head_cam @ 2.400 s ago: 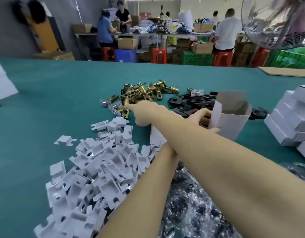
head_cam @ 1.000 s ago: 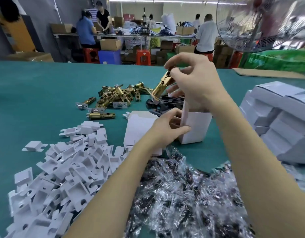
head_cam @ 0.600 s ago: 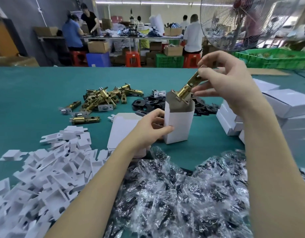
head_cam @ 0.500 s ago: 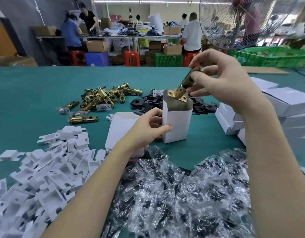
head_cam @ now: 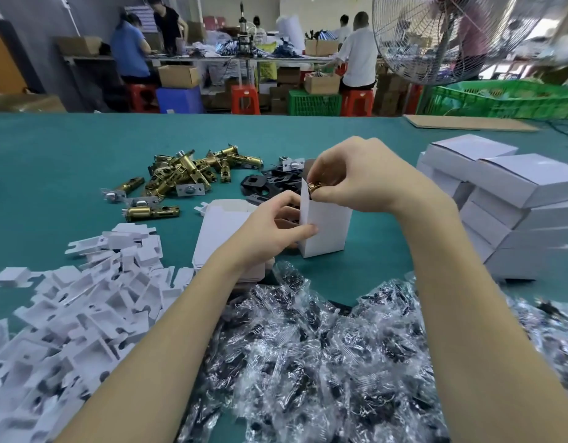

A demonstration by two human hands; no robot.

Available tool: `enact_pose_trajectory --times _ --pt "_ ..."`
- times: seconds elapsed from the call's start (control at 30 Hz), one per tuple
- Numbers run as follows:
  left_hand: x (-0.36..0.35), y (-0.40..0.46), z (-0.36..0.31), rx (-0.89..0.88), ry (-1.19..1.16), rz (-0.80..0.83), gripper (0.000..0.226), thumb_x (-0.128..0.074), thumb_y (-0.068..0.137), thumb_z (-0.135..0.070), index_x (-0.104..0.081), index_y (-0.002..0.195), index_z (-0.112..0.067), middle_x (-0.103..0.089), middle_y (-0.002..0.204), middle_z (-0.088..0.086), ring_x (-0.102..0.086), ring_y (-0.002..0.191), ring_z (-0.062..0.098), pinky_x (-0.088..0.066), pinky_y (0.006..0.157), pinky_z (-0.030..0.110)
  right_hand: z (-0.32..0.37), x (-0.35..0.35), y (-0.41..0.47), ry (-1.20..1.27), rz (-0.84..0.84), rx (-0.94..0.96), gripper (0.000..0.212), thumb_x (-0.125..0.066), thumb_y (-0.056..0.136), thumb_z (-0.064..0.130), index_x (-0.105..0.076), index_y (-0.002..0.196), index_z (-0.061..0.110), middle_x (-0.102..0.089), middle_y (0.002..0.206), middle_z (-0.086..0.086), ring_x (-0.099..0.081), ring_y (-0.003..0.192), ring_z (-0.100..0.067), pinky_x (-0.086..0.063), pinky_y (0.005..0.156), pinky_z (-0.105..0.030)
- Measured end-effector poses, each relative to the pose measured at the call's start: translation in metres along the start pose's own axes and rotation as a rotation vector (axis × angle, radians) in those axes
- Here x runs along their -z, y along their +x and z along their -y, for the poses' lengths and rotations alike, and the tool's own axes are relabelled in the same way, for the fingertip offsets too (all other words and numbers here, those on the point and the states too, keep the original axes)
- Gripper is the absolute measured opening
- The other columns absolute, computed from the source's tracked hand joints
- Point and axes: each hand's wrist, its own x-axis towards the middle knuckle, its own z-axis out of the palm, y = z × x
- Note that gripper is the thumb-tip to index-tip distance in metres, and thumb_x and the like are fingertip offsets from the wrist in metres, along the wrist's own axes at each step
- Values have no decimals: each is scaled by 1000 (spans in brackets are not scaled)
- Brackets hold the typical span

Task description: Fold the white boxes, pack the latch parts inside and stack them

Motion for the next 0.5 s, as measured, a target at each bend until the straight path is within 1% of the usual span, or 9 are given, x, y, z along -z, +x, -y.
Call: enact_pose_trajectory --times 0.07,0.13,0.17,0.23,0.33,0.37,0.43,0.47,0.5 --pt "-1 0 -1 -2 5 -5 23 -78 90 -18 -63 107 -20 -75 103 -1 -71 100 23 -60 86 51 -1 1 -3 -19 62 -16 17 -68 89 21 -78 96 34 -69 82 17 -66 87 -4 -48 73 -15" --pt "-1 0 -2 -4 11 -11 22 -78 90 -18 -63 105 -20 -74 104 1 -71 101 25 -60 86 53 2 1 -4 -46 135 -28 23 -64 90 20 -78 101 35 -68 84 22 -66 92 -6 -51 78 -21" --pt "-1 0 -2 -5 14 -12 22 -78 90 -18 -62 105 -20 -74 104 3 -70 101 26 -59 86 53 4 1 -5 -57 154 -30 25 -62 90 20 -78 103 34 -69 87 20 -66 94 -9 -53 81 -25" --pt "-2 -1 -3 -5 17 -12 23 -78 90 -17 -62 107 -18 -74 104 3 -70 101 26 -59 86 52 7 2 -5 -69 146 -32 27 -60 90 18 -79 104 32 -72 93 14 -66 97 -12 -56 84 -30" --pt "-2 -2 -3 -2 17 -15 23 -77 91 -18 -62 108 -17 -74 104 2 -70 101 26 -59 86 51 5 6 -7 -37 88 -42 28 -60 91 16 -79 103 32 -73 97 12 -67 99 -10 -56 87 -27" --pt "-2 -2 -3 -2 16 -16 23 -77 91 -18 -62 108 -17 -74 105 2 -70 101 26 -59 86 52 4 8 -7 -13 53 -42 27 -61 91 17 -79 102 33 -74 98 12 -67 98 -9 -57 83 -23" --pt "-2 -2 -3 0 19 -18 23 -77 91 -18 -62 108 -18 -74 106 3 -70 102 26 -59 86 52 1 14 -9 40 -46 -40 24 -61 90 17 -79 96 33 -75 91 13 -69 89 -5 -53 68 -14" --pt "-2 -2 -3 -1 21 -17 23 -77 91 -18 -63 108 -17 -74 106 3 -70 102 26 -59 86 52 0 17 -11 67 -84 -45 23 -60 89 16 -77 93 31 -76 84 13 -70 82 -4 -53 65 -15" --pt "-2 -1 -2 -3 18 -16 23 -77 91 -18 -63 108 -17 -74 106 3 -69 102 27 -59 85 53 -2 20 -12 93 -100 -55 21 -59 90 16 -76 90 29 -76 77 11 -71 75 -4 -54 64 -19"
